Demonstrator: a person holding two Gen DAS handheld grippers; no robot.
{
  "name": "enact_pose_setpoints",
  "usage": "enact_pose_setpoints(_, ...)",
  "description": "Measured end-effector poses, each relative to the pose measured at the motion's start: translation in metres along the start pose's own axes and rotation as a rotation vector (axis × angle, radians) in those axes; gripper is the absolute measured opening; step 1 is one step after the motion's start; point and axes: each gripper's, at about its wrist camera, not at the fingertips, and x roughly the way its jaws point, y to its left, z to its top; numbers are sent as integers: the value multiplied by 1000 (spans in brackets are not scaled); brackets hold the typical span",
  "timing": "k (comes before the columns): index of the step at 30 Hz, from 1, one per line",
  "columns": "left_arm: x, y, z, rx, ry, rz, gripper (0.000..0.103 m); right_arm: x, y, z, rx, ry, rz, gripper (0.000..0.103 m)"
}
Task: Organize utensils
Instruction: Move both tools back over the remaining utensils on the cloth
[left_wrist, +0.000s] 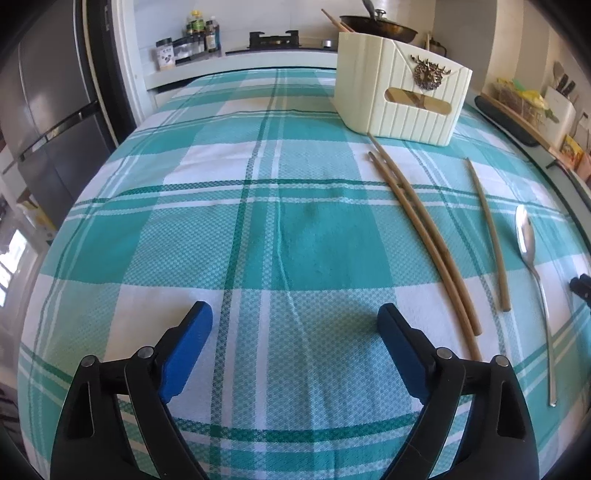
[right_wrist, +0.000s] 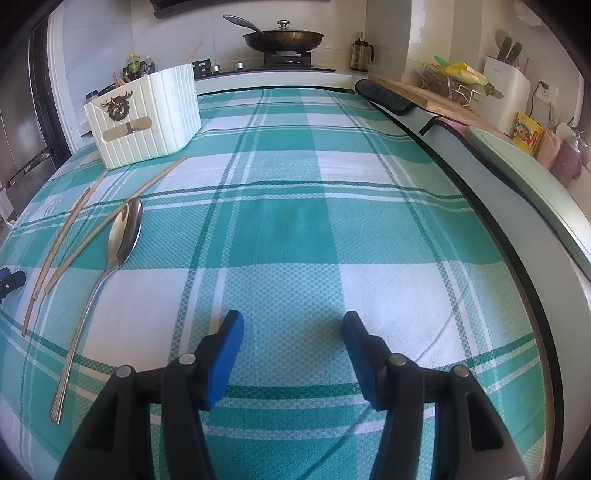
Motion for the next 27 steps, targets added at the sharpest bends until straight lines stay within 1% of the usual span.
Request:
enact_pose_setpoints(3, -1, 1, 3, -23, -5, 3, 92, 0, 1, 0, 1, 0, 1, 57)
enact_pose_setpoints(5, -4, -1, 9, -57, -21, -44, 92, 0, 0, 0, 2, 0, 1, 57)
enact_pose_setpoints(7, -4, -7, 20, -82, -19, -88, 92, 0, 0, 0, 2, -1, 2, 58)
enact_pose_setpoints(10, 0, -23, 35, -88, -15, -107, 92, 0, 0, 0, 1, 0, 1, 58)
enact_pose_setpoints(13, 9, -38, 45, -66, -9, -93, 92, 0, 0, 1, 2, 0, 2, 58)
enact_pose_setpoints(16, 20, -45, 50, -53, -4, -50, 92, 0, 0, 1, 2, -1, 2, 58)
enact_pose_setpoints(21, 33, -49, 52, -43, 19, -16, 92, 0, -1, 1, 1, -1, 2, 58)
enact_pose_setpoints(27, 38, -56, 50, 2, 17, 34, 92, 0, -1, 1, 1, -1, 2, 58)
